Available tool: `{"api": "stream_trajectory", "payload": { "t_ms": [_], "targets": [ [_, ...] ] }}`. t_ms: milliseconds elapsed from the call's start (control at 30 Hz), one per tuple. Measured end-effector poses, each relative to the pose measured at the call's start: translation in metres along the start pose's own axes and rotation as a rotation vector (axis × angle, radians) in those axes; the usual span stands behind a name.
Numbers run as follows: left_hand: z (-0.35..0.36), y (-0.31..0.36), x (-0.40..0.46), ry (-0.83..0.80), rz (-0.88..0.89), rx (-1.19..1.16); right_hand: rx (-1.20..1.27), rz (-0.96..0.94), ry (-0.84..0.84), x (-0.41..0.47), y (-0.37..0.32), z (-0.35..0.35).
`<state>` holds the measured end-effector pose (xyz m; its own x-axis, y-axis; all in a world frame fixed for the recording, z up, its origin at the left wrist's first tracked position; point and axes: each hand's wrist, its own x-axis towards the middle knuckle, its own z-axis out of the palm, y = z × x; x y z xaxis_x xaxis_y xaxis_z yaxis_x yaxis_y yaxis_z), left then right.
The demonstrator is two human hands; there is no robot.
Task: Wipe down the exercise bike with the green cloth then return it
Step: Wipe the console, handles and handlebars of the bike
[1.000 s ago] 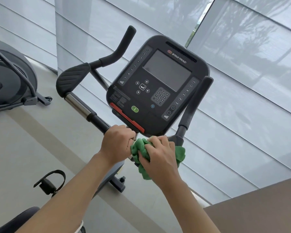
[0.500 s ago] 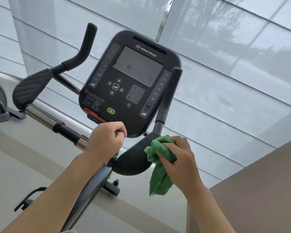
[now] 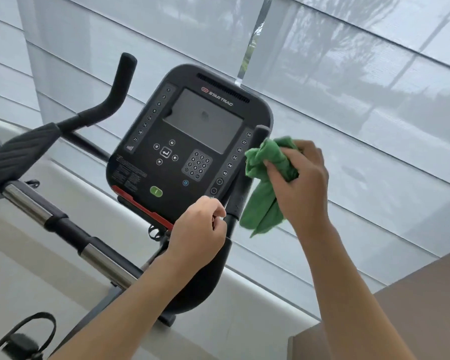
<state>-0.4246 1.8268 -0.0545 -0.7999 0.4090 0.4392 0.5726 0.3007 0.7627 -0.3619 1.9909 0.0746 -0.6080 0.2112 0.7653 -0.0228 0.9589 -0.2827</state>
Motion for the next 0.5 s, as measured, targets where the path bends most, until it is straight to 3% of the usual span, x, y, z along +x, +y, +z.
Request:
{"api": "stream_trajectory", "payload": {
  "t_ms": [133, 267, 400, 500],
  "targets": [
    [0.017, -0.005, -0.002, -0.010, -0.001, 0.100, -0.031, -0.022, 0.016, 0.055, 0.016, 0.029],
    [0.020, -0.007, -0.003, 0.021, 0.050, 0.218, -0.200, 0.068, -0.191, 0.073, 0.029, 0.082],
    [0.025, -0.008, -0.003, 0.021, 0.060, 0.276, -0.386, 0.113, -0.162, 0.087, 0.032, 0.097],
    [0.027, -0.008, -0.001, 0.033, 0.048, 0.276, -0.257, 0.102, -0.208, 0.107, 0.044, 0.088]
  ]
}}
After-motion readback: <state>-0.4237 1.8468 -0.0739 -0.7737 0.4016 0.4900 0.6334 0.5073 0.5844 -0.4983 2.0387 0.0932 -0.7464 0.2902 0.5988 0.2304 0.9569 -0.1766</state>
